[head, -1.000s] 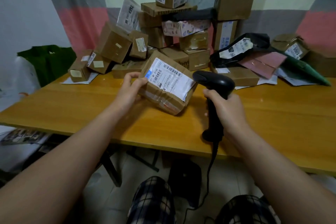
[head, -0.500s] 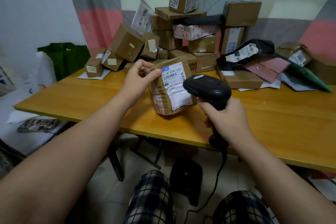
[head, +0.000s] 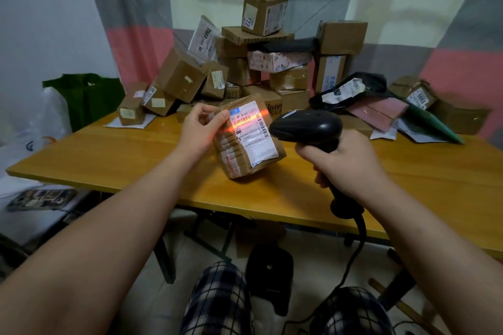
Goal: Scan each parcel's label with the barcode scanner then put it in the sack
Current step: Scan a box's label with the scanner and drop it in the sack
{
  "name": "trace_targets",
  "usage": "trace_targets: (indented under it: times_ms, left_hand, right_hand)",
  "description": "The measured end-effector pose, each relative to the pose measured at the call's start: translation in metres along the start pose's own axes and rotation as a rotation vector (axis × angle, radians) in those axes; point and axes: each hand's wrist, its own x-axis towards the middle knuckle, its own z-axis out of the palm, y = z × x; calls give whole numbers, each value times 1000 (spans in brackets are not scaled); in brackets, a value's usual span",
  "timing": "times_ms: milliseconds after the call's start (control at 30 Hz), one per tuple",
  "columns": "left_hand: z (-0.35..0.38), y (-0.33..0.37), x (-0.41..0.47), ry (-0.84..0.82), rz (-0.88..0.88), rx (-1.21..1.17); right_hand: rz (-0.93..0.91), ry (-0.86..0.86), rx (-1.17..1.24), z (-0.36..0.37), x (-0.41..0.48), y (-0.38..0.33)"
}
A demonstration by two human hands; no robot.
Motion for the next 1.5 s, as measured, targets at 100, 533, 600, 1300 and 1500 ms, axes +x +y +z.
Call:
trace_targets:
  times_ms: [100,533,600,1300,1500]
  left_hand:
    - [-1,-1,-3,10,4,-27]
    - [-101,-1,-66,231,13,-134]
    - [-128,-8,-92,303,32,-127]
    - [-356,-107,-351,1132,-321,561]
    - [-356,-137,-322,1073,-493,494]
  right_hand:
    - [11,2,59,2,-1,-2]
    - [-86,-197,312,97,-6,-32]
    - [-99,-275,351,125,-11,-40]
    - [78,-929,404,410,-106,-87]
    - [166,-1030,404,444,-125,-66]
